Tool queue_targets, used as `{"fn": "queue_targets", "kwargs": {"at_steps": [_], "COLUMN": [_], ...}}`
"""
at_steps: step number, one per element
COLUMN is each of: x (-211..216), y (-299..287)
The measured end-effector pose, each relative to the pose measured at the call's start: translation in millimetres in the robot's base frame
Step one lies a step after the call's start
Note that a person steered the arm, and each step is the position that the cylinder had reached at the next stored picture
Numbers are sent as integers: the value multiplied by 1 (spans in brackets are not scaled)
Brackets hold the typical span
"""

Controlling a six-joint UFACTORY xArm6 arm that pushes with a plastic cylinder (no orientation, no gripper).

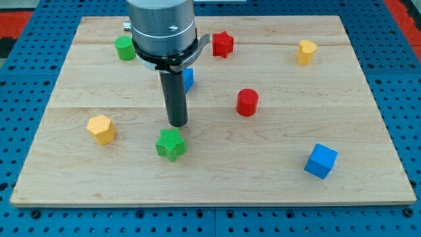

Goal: Push the green star towards bottom center

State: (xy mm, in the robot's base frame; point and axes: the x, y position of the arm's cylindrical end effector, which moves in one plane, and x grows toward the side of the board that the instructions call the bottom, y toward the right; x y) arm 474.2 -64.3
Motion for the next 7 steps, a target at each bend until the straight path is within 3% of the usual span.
{"fn": "queue_targets", "kwargs": {"at_steps": [3,6,7], "x": [78,90,86], "y": [-61,-74,-46]}}
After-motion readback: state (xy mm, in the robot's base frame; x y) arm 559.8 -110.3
